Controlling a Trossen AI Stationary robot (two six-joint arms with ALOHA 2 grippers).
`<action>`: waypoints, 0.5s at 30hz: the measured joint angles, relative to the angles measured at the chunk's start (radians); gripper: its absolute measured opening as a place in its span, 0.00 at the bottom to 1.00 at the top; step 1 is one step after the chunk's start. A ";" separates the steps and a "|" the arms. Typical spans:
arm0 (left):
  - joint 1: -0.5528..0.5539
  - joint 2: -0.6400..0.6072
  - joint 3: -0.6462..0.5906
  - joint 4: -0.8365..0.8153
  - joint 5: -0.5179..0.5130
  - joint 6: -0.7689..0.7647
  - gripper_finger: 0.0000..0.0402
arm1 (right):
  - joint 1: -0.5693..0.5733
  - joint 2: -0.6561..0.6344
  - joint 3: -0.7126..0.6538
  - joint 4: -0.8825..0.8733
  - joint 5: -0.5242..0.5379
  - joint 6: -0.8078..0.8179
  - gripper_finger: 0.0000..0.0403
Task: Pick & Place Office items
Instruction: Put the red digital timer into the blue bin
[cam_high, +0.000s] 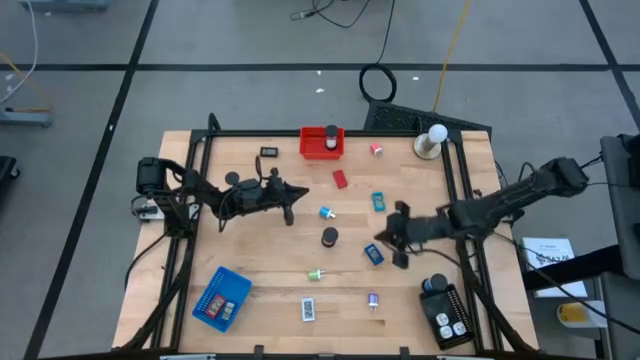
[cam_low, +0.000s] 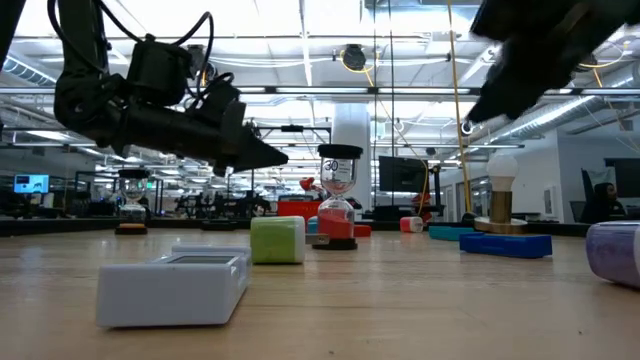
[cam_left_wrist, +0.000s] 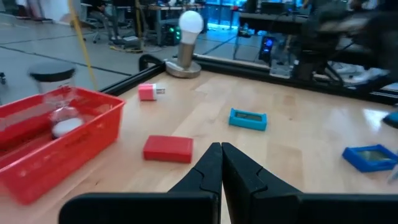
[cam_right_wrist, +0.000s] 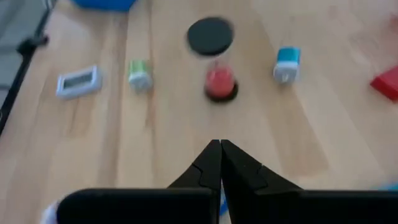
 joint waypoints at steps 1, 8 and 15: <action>0.000 0.000 0.009 -0.009 0.014 0.001 0.01 | -0.048 0.000 -0.042 0.086 -0.035 -0.031 0.00; -0.010 0.000 0.074 -0.109 0.057 -0.020 0.01 | -0.334 0.014 -0.183 0.427 -0.086 -0.229 0.00; -0.034 0.000 0.150 -0.264 0.060 -0.073 0.01 | -0.609 0.013 -0.186 0.582 -0.216 -0.292 0.00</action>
